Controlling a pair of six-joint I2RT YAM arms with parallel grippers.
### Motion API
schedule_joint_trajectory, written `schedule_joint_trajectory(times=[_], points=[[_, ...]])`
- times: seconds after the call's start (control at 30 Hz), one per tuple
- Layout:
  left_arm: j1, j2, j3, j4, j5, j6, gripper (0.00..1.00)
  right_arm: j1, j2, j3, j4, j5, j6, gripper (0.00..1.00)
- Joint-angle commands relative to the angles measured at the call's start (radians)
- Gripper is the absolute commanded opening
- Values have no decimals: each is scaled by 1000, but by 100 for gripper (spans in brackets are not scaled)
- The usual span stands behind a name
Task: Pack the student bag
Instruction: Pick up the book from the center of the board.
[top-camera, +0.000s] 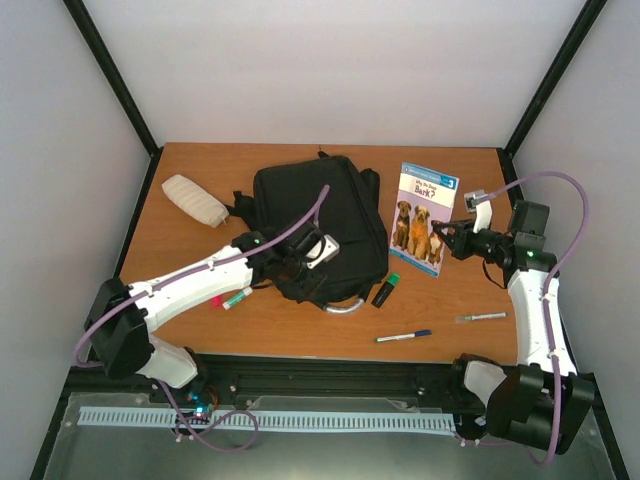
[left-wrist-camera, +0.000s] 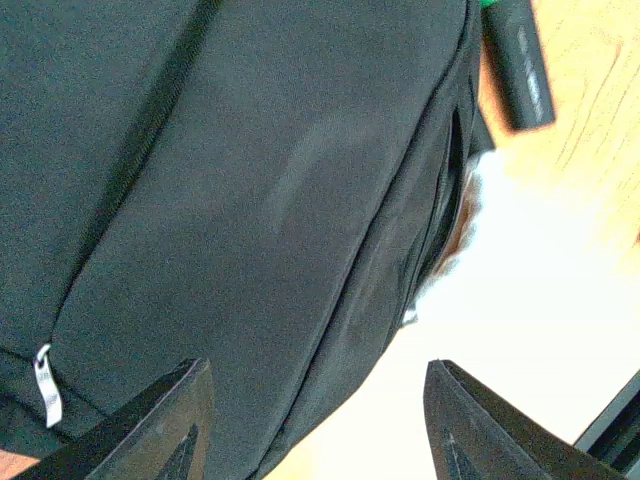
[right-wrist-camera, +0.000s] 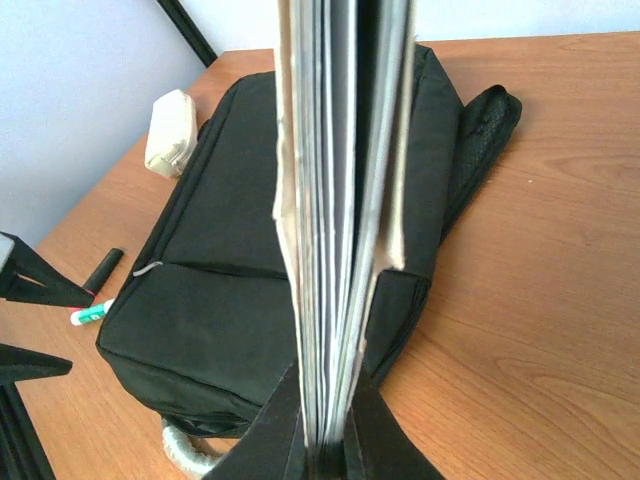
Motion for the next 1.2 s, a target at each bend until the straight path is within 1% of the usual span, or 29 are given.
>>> schedule_joint_trajectory(times=[0.0, 0.13, 0.23, 0.4, 0.63, 0.83, 0.93, 1.03, 1.1, 1.17], points=[[-17, 43, 36, -112, -31, 129, 59, -8, -39, -13, 45, -6, -31, 3], [-42, 84, 65, -108, 20, 153, 62, -10, -48, -16, 42, -11, -34, 3], [-64, 141, 94, -116, 10, 170, 63, -11, -42, -15, 38, -12, -43, 3], [-78, 220, 130, -116, -75, 185, 61, -12, -38, -14, 32, -11, -51, 3], [-79, 252, 122, -85, -105, 197, 59, -12, -65, -26, 43, -12, -43, 3], [-98, 297, 124, -36, -177, 194, 59, -13, -57, -24, 39, -10, -47, 3], [-101, 325, 133, -35, -207, 194, 54, -12, -59, -27, 41, -9, -48, 3], [-100, 323, 129, -20, -215, 191, 48, -13, -52, -29, 41, -9, -48, 3], [-101, 317, 129, -12, -216, 192, 40, -14, -49, -29, 42, -9, -48, 3], [-101, 315, 131, -7, -222, 192, 29, -13, -45, -28, 44, -7, -48, 3]])
